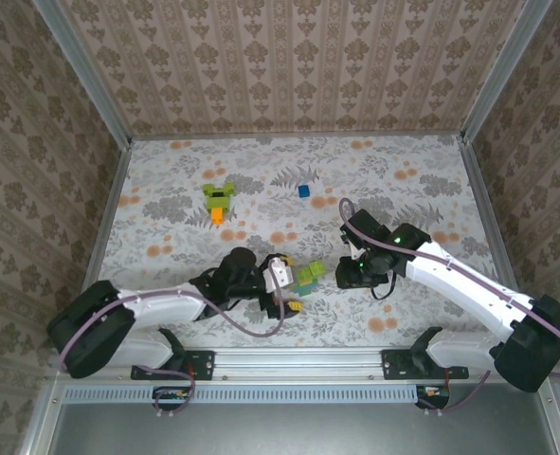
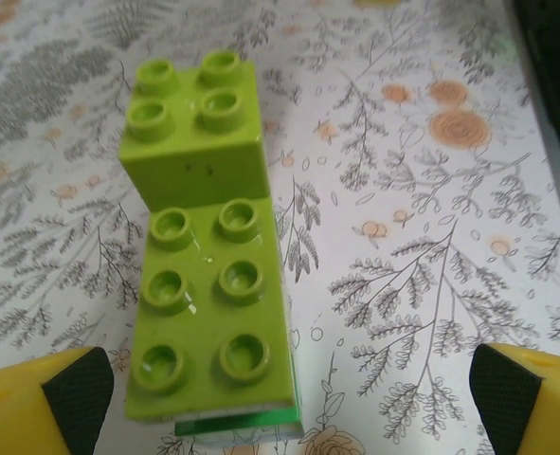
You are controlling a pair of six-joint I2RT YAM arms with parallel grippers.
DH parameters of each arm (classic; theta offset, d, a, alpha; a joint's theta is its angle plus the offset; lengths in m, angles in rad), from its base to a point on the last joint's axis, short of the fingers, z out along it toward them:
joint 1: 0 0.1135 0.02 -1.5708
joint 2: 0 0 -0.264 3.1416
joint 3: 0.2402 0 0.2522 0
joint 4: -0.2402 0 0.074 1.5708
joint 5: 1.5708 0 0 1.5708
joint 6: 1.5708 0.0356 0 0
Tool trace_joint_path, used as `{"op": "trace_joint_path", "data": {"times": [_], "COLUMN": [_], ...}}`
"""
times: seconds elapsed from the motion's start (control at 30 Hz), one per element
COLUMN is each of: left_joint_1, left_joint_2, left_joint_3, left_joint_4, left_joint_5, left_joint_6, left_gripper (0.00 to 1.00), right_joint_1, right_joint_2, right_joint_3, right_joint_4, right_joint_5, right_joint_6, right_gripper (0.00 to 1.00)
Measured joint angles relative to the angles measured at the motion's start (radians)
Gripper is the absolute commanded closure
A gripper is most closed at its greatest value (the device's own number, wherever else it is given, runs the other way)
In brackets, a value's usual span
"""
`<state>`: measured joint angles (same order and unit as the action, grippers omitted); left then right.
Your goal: Assemble a carrot with lego
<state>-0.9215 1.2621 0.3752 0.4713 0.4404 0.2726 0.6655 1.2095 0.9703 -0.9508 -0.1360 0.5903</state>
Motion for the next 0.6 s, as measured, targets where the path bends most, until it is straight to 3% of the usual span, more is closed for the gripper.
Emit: {"op": "trace_joint_path", "data": {"times": [0.6], "left_joint_1": [0.143], "left_joint_2": [-0.482], "left_joint_3": [-0.197], "left_joint_4": [0.079], "left_joint_5": [-0.077], "left_joint_6": [-0.159], "left_gripper": [0.00], "right_joint_1": [0.056], "right_joint_2": [0.080], "right_joint_3": [-0.115], "right_joint_4": [0.231], "right_joint_5": [-0.031], "right_joint_6": [0.091], "right_gripper": [0.73]}}
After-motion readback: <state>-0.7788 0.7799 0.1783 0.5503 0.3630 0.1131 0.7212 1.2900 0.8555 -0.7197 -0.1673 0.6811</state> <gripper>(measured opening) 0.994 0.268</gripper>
